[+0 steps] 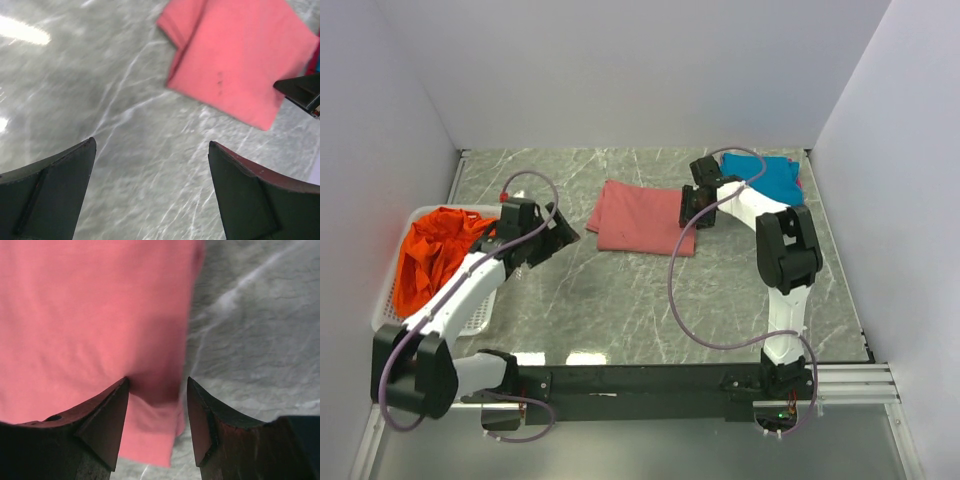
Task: Fold and stack the t-shirts
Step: Neatly place the folded tshirt to the corner
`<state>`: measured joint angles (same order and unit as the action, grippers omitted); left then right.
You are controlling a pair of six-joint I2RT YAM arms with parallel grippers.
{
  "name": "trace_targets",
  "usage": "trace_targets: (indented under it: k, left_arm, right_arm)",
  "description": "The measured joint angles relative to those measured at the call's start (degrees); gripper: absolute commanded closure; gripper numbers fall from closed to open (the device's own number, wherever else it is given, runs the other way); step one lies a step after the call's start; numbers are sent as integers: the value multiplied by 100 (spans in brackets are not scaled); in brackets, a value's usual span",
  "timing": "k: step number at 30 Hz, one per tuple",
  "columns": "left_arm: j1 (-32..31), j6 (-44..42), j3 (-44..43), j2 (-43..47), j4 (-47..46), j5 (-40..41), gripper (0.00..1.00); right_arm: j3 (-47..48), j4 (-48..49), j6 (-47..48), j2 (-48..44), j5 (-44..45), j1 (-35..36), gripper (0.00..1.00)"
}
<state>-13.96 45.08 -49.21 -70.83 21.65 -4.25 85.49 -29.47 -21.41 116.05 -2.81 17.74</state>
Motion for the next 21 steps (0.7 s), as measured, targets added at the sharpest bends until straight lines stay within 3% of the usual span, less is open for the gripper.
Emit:
trace_targets:
  k: [8, 10, 14, 16, 17, 21]
  left_arm:
    - [0, 177, 251, 887, 470, 376, 1]
    - [0, 199, 249, 957, 483, 444, 1]
    - [0, 221, 249, 955, 542, 535, 1]
    - [0, 223, 249, 955, 595, 584, 1]
    - [0, 225, 249, 955, 612, 610, 1]
    - [0, 245, 249, 975, 684, 739, 1]
  right_arm:
    - [131, -131, -146, 297, 507, 131, 41]
    - [142, -127, -146, 306, 529, 188, 46]
    - [179, -90, -173, 354, 448, 258, 66]
    - [216, -52, -179, 387, 352, 273, 93]
    - [238, -44, -210, 391, 315, 273, 100]
    - [308, -55, -127, 400, 271, 275, 100]
